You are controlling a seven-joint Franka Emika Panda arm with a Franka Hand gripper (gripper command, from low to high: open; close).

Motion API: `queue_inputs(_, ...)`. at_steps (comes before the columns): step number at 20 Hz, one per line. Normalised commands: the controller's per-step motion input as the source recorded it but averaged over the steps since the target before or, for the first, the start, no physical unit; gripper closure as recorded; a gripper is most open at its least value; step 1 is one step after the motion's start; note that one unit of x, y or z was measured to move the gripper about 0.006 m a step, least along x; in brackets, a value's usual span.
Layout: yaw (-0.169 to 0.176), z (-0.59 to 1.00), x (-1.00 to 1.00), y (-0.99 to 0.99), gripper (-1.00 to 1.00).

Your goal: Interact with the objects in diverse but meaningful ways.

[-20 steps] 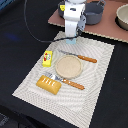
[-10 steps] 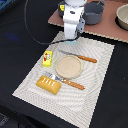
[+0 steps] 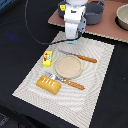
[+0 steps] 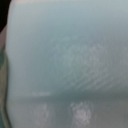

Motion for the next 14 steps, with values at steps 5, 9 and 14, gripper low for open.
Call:
queue_inputs(5,0.0,0.99,0.1,-0.3,1.0)
queue_inputs(9,0.0,0.81,0.0,-0.65,1.0)
queue_inputs(14,0.0,0.68,-0.03,-0.69,1.0)
